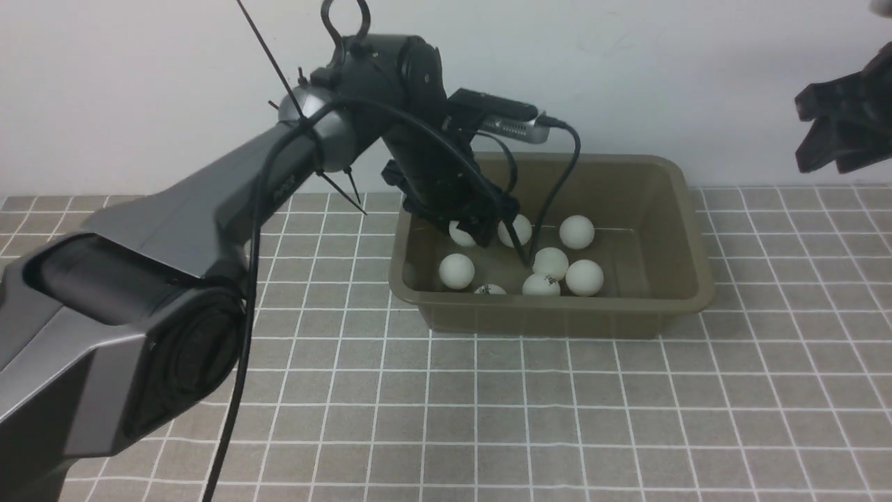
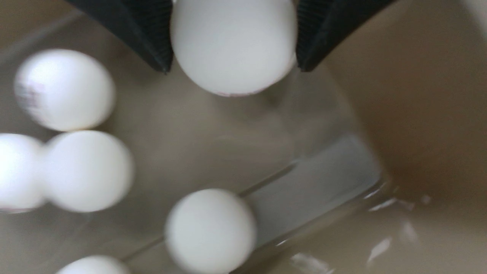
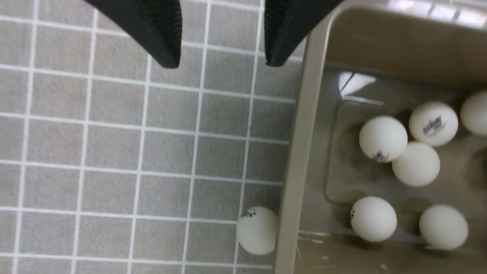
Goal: Put the table tennis balls into the box on the grey coffee tablecloth.
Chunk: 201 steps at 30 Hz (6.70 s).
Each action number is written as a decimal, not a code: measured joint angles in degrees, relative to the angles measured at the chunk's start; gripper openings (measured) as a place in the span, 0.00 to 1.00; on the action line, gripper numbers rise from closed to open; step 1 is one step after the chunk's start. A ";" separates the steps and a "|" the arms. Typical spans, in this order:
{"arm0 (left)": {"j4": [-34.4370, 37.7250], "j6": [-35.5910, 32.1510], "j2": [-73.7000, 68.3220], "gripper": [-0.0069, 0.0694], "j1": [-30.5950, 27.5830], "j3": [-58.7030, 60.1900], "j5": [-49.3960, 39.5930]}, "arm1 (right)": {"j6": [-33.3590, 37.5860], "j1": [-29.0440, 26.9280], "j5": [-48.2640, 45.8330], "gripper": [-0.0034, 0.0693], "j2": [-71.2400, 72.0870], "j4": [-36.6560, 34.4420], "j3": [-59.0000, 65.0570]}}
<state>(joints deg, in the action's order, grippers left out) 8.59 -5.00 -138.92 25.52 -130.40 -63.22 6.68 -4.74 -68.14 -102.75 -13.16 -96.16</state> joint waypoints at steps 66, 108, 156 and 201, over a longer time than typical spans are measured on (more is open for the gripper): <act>-8.59 6.55 65.14 0.08 -5.06 51.96 0.30 | -4.33 22.95 -3.08 0.90 -29.66 4.20 -24.65; -1.48 3.79 79.24 0.08 -5.06 54.07 7.10 | -15.34 20.70 55.55 0.03 103.01 14.72 71.90; -2.59 1.23 138.75 0.08 -23.63 129.22 44.20 | -17.04 20.65 50.48 0.03 103.65 17.31 74.92; -2.71 0.82 139.56 0.08 -24.96 131.90 41.50 | -17.04 20.65 50.41 0.03 103.65 17.31 74.98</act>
<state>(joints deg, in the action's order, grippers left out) 5.88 -4.18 0.63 0.57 1.50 -21.72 -10.37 15.92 -17.72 0.90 4.16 -21.18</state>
